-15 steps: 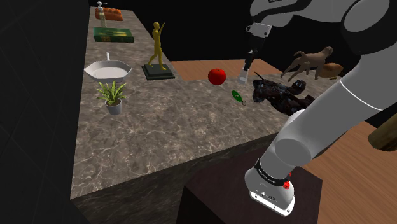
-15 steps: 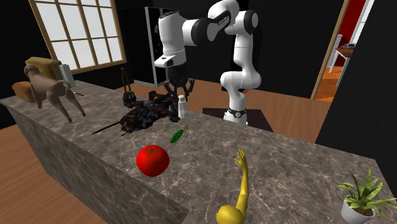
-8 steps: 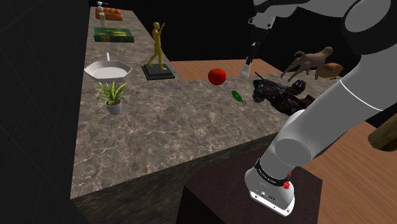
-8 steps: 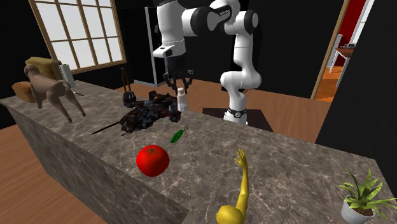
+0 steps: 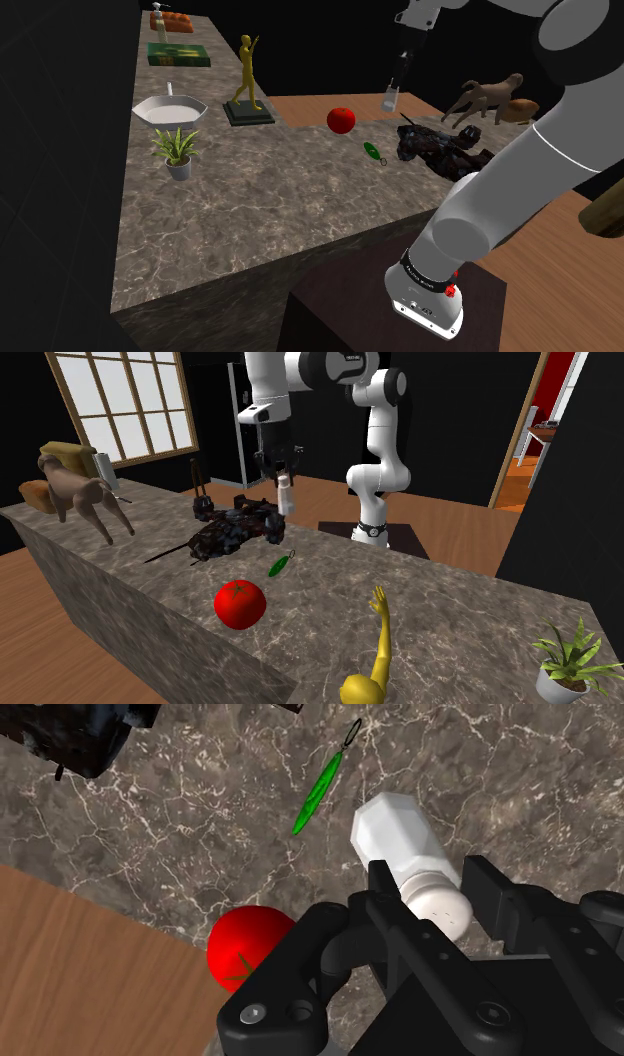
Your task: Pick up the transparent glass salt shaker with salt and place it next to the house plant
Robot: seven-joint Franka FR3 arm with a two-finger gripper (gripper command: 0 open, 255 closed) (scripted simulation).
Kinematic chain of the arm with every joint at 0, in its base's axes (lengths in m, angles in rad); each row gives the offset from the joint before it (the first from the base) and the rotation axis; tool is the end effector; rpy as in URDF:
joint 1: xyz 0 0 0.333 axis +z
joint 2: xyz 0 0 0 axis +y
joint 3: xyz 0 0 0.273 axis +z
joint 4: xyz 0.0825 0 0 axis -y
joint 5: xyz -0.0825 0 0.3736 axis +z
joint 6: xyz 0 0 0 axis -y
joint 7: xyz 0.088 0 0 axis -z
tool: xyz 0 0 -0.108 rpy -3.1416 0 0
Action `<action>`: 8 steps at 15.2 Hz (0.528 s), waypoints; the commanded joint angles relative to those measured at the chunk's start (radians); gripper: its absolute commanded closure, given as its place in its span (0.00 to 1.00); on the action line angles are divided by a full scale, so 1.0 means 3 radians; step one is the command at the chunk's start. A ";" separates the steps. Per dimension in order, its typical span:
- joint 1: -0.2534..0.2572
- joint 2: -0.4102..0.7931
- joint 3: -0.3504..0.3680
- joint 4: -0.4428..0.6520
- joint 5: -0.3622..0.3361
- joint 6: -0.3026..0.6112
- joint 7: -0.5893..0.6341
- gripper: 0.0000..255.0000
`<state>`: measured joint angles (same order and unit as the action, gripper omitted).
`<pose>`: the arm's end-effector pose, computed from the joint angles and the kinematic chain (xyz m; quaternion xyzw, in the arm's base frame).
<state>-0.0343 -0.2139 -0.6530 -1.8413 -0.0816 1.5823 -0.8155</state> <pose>0.3619 -0.3367 0.5431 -0.9960 -0.0746 0.0160 0.0472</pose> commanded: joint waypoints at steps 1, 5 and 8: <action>0.0005 0.0004 0.0008 0.0096 0.0005 -0.0094 0.0004 1.00; 0.0116 -0.0128 0.0255 -0.0055 0.0009 -0.0066 0.0376 1.00; 0.0202 -0.0179 0.0427 -0.0129 0.0041 -0.0043 0.0635 1.00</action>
<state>0.0161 -0.2632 -0.5450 -1.8744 -0.0737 1.5685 -0.6564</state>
